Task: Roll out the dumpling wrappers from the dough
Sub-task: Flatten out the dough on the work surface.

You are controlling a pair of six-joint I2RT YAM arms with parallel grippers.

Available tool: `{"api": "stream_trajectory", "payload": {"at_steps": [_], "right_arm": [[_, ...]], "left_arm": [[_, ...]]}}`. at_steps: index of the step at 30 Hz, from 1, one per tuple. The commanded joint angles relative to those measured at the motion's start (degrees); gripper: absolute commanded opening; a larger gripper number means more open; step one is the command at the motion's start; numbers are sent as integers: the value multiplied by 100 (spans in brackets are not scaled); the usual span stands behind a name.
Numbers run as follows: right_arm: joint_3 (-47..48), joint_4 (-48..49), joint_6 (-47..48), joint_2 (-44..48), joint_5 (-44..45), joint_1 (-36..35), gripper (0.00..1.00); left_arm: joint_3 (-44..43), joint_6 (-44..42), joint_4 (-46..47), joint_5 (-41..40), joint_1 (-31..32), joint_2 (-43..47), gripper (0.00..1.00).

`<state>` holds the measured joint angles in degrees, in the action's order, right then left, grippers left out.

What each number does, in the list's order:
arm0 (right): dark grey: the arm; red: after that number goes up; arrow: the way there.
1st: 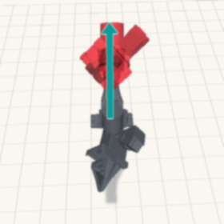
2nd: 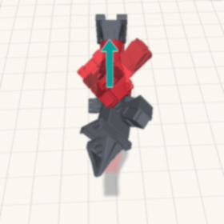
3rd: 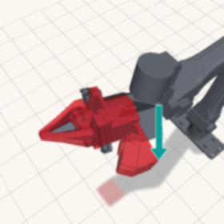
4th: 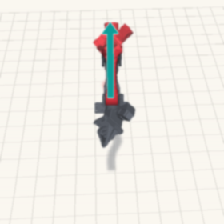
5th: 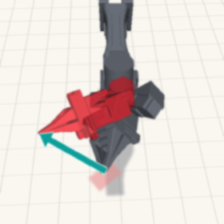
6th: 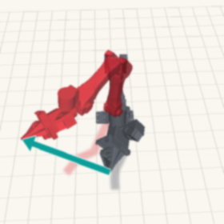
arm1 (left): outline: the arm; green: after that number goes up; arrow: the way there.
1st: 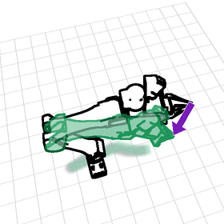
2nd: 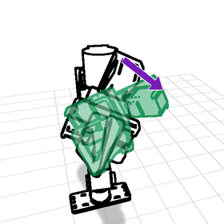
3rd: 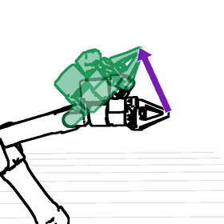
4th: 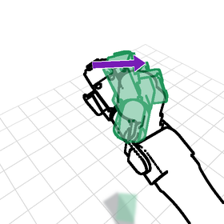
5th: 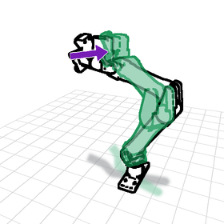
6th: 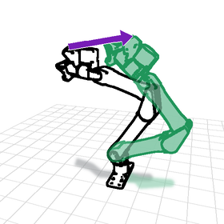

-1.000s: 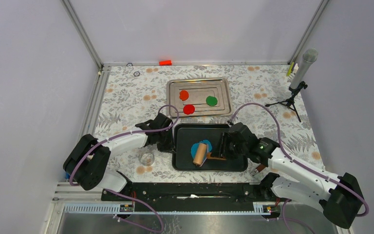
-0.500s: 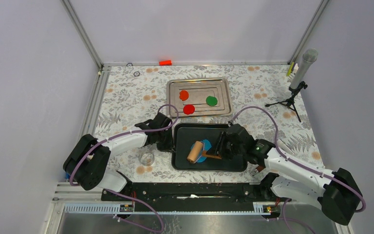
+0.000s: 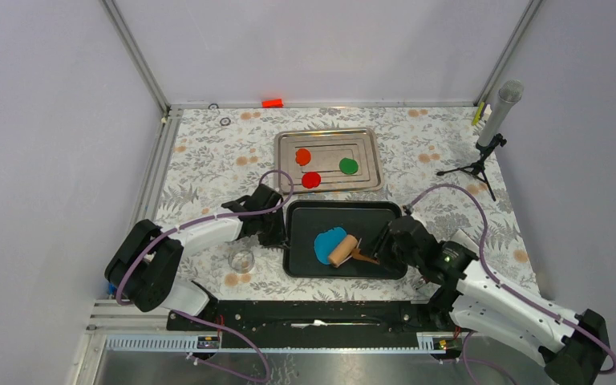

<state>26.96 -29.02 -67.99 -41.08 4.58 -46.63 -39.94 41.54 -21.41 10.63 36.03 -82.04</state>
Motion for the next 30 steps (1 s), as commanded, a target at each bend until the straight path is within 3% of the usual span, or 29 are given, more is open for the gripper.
{"api": "stream_trajectory", "payload": {"at_steps": [1,7,11,20,30], "right_arm": [[271,-876,370,-835,648,60,0],[2049,-1301,909,-971,1122,58,0],[2514,-984,1102,-1345,951,57,0],[1970,222,1036,-2105,477,58,0],[981,-263,840,-1714,592,58,0]], "left_arm": [[-268,-48,113,119,-42,63,0],[-225,-49,161,152,-44,42,0],[-220,-23,198,173,-44,27,0],[-230,-58,170,185,-44,14,0],[-233,-119,110,168,-72,66,0]]}}
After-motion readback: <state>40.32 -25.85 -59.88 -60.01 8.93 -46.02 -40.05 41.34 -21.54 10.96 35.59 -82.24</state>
